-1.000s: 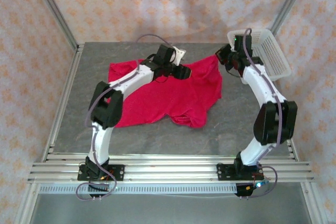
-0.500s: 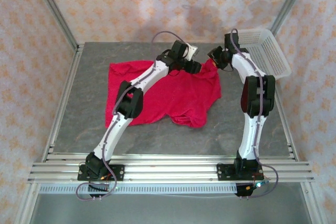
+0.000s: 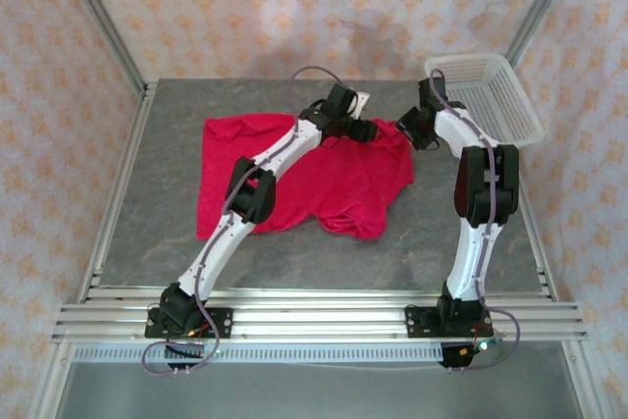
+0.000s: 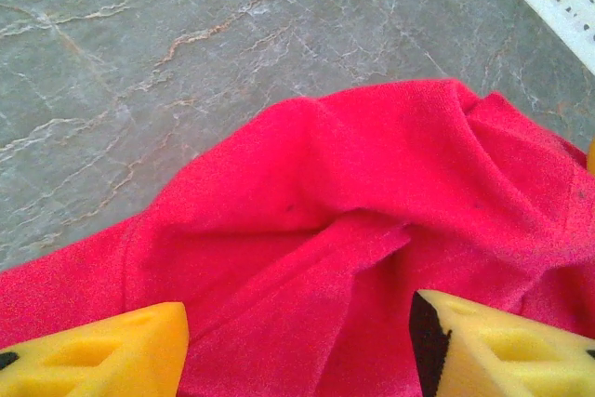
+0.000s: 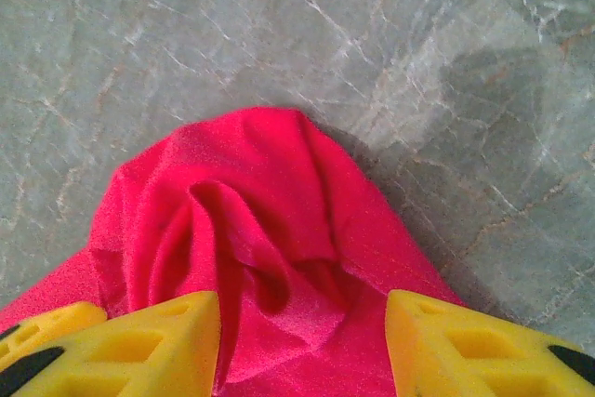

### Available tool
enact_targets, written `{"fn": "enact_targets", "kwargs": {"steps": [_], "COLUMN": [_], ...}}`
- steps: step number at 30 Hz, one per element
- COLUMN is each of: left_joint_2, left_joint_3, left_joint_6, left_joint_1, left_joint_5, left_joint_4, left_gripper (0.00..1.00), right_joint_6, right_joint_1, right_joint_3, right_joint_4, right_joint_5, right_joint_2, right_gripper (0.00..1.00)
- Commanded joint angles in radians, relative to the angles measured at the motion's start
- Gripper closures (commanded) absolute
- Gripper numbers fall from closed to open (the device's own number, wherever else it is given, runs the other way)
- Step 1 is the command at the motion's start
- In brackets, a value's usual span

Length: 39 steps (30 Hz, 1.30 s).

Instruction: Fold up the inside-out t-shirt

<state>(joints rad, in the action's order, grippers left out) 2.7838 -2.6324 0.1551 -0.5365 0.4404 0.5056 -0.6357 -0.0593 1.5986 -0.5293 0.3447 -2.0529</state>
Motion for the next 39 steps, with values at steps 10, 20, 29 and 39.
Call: {"fn": "enact_targets", "kwargs": {"steps": [10, 20, 29, 39], "left_joint_2": [-0.278, -0.575, -0.803, -1.014], "left_joint_3": [0.469, 0.735, 1.282, 1.742], "left_joint_6": [0.151, 0.194, 0.34, 0.401], "left_joint_1": [0.025, 0.08, 0.24, 0.303], "left_joint_5": [0.027, -0.121, -0.071, -0.036], "left_joint_4": [-0.002, 0.011, -0.161, -0.25], "left_gripper": [0.38, 0.0, 0.0, 0.0], "right_joint_6": [0.027, 0.044, -0.058, -0.025], "right_joint_1": [-0.05, -0.167, -0.248, -0.312], "right_joint_3": [-0.168, -0.306, -0.503, -0.725], "right_joint_4": [0.037, 0.074, 0.234, 0.13], "right_joint_5": [-0.041, -0.001, 0.083, 0.052], "right_joint_2": [0.16, 0.287, 0.222, 0.401], "right_gripper": [0.47, 0.49, 0.75, 0.81]}}
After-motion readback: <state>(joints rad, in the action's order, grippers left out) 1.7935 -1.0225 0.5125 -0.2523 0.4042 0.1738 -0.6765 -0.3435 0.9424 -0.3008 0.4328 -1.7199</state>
